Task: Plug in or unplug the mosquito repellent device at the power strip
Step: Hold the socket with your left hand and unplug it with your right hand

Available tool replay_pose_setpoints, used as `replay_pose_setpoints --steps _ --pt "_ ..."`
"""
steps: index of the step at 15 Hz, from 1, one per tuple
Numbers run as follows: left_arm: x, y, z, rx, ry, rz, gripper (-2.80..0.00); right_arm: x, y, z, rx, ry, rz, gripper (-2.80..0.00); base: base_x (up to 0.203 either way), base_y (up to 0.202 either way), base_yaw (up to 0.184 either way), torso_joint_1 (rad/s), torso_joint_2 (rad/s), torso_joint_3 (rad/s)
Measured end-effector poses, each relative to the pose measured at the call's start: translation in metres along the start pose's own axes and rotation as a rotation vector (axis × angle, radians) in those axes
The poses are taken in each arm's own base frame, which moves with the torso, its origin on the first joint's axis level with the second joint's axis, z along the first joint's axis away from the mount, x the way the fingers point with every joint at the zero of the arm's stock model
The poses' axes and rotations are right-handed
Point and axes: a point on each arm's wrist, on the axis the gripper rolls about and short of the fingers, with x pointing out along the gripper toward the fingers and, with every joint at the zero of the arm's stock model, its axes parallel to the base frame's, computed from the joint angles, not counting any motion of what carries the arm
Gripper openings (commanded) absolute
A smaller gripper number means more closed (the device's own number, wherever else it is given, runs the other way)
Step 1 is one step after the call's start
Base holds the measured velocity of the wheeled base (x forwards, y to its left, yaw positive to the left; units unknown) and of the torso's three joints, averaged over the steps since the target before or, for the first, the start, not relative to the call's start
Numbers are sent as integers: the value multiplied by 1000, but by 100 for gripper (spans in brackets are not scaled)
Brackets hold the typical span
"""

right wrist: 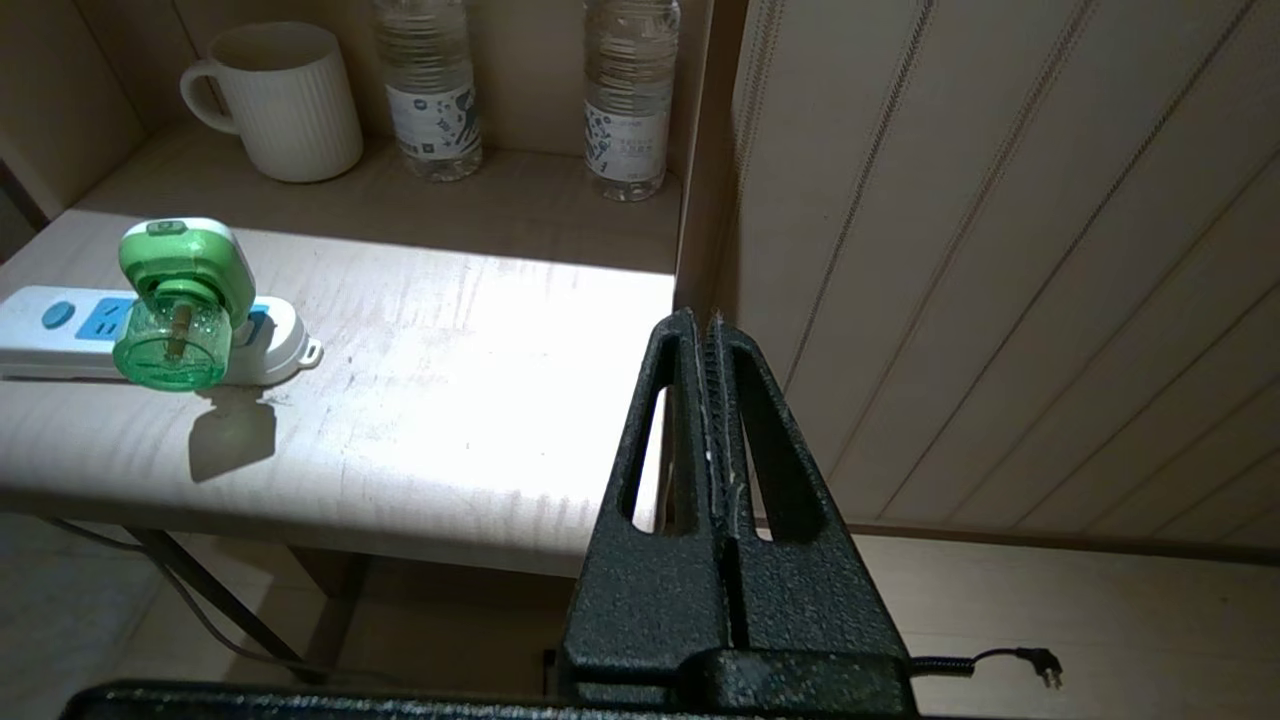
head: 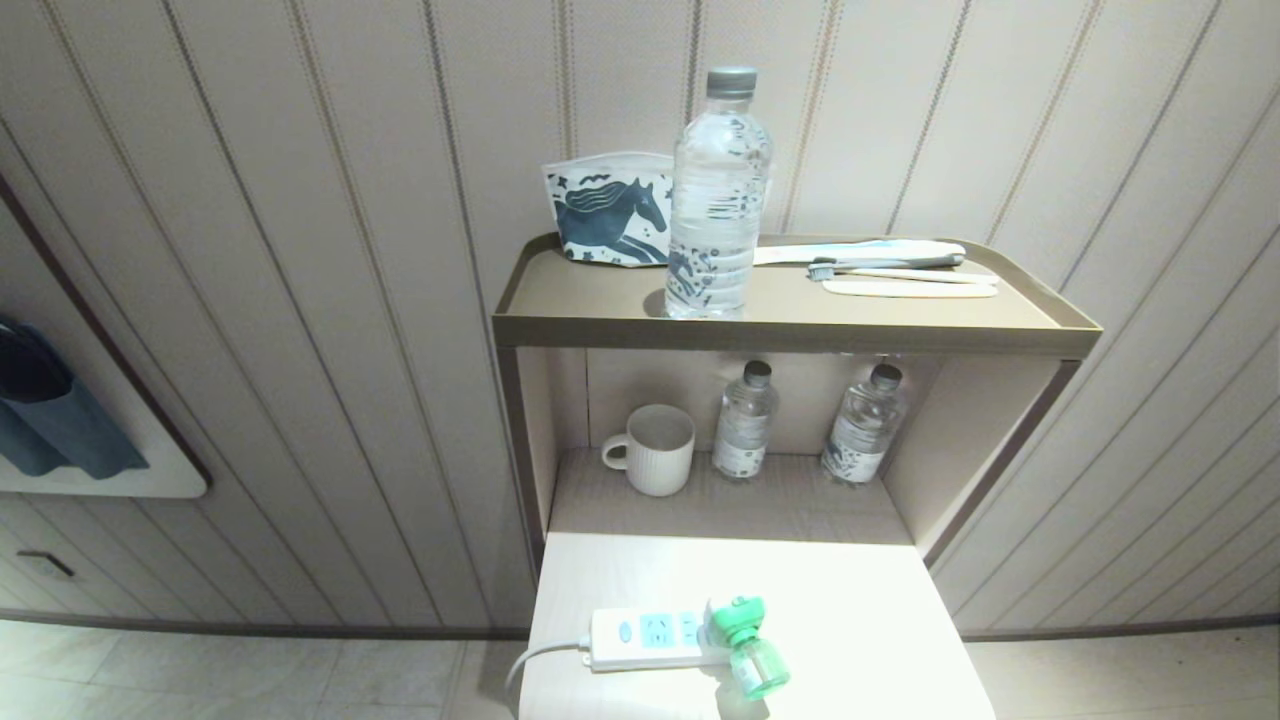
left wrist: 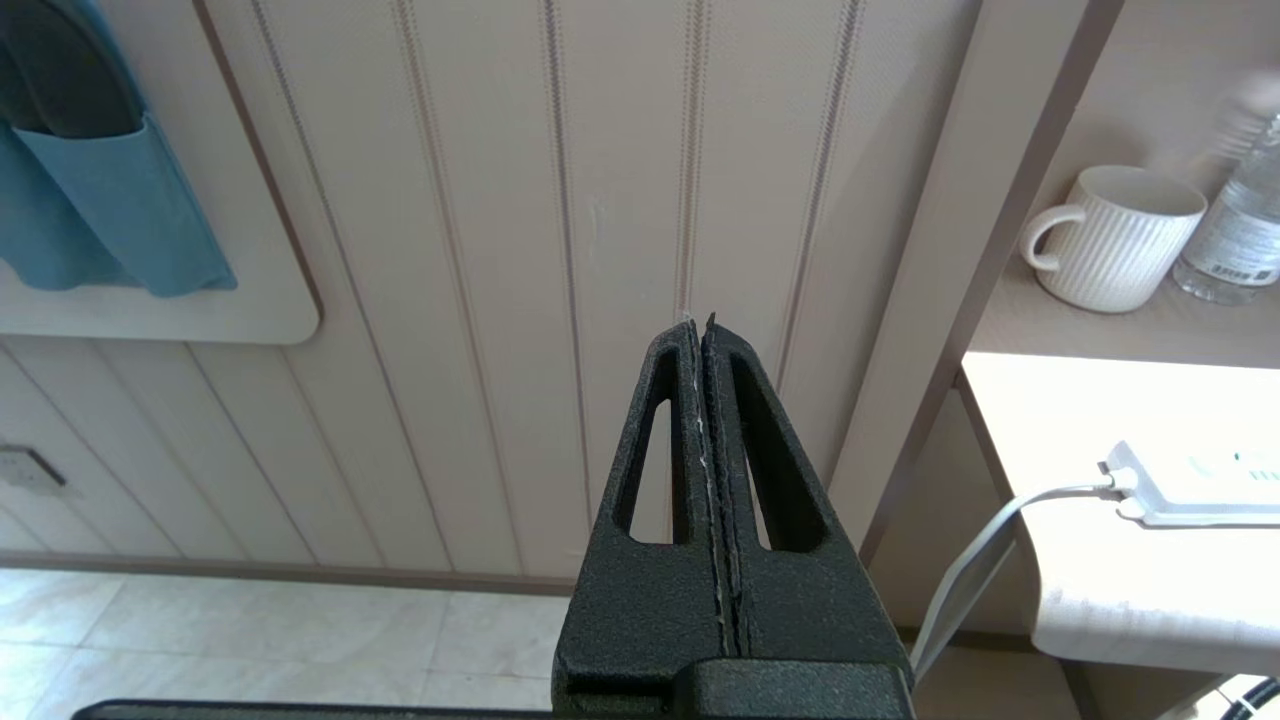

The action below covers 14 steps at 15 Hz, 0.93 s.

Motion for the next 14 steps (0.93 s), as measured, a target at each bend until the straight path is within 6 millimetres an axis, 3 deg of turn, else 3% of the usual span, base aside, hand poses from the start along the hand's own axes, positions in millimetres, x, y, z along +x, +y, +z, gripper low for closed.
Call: replay_pose_setpoints --steps 11,13,14 --pt "0 0 0 1 0 0 -280 0 -1 1 50 7 -30 -280 0 0 0 0 0 0" --pt "0 0 0 1 0 0 -280 -4 -1 10 44 33 -18 -280 0 0 0 0 0 0" --pt "0 0 0 1 0 0 -280 -9 -1 29 43 5 -10 -280 0 0 0 0 0 0"
